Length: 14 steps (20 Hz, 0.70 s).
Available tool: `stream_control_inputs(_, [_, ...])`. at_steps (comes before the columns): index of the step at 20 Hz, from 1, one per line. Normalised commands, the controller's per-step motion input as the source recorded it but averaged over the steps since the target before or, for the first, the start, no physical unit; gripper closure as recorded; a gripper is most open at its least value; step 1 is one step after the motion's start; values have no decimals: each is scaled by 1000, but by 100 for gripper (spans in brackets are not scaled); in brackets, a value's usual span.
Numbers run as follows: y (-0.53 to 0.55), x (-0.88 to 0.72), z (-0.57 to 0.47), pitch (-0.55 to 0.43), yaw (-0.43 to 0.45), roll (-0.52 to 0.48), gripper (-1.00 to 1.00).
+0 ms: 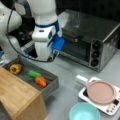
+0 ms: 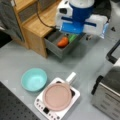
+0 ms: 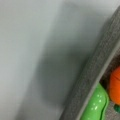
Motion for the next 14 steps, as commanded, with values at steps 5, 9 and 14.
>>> stream_control_inputs(5, [247,460,182,152,-482,131,-100])
stream_control_inputs(9, [166,346,162,158,-153,10,-100])
stream_control_inputs(14, [73,301,174,196,45,23,-100])
